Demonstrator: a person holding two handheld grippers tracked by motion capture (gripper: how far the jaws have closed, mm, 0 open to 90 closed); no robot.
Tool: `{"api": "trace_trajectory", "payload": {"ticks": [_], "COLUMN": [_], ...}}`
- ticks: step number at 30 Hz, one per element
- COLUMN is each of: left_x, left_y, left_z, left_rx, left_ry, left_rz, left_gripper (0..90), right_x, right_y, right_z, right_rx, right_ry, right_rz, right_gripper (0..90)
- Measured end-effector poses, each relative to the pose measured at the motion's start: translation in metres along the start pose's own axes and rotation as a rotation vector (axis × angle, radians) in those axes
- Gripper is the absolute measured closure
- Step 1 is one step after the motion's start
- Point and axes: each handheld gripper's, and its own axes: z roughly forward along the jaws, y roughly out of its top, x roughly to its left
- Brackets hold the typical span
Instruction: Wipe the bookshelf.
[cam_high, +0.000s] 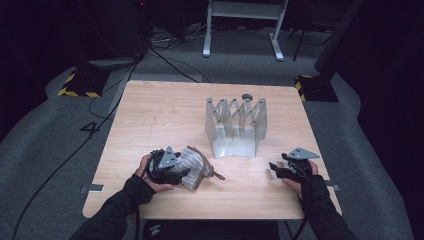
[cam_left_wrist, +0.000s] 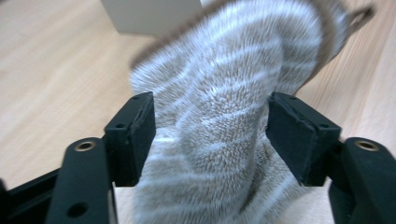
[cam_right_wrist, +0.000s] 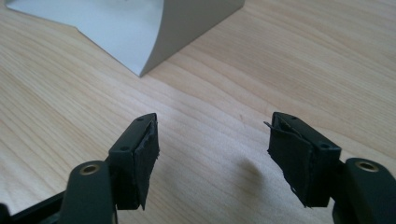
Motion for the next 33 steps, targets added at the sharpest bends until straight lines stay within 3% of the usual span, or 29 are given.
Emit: {"api": "trace_trajectory", "payload": {"ticks": [3,13,20,24,27,33], "left_x": [0.002,0.018,0.035,0.038,0.041,0.043], "left_y": [-0.002,-0.035,-0.062,-0.068,-0.073,-0.076], "left_z": [-0.013,-0.026,-0.031,-0.031,-0.029,-0.026], "left_rx": [-0.023,0.098,0.181,0.196,0.208,0.183], "left_ry": [0.010,0.057,0.024,0.018,-0.003,-0.029], "left_rz": [-0.013,-0.025,-0.066,-0.072,-0.091,-0.138], "left_gripper": [26.4,24.9,24.1,23.7,22.8,21.4], "right_x": [0.001,0.009,0.016,0.019,0.023,0.032], "right_y": [0.006,0.037,0.060,0.069,0.079,0.098], "right_z": [-0.004,-0.021,-0.032,-0.037,-0.044,-0.052], "right_rx": [-0.024,-0.099,-0.149,-0.173,-0.201,-0.230], "right_ry": [0.014,0.071,0.092,0.098,0.129,0.138], "right_rz": [-0.003,-0.062,-0.098,-0.105,-0.102,-0.131], "right_gripper": [33.7,34.1,35.3,35.4,35.8,36.3]}}
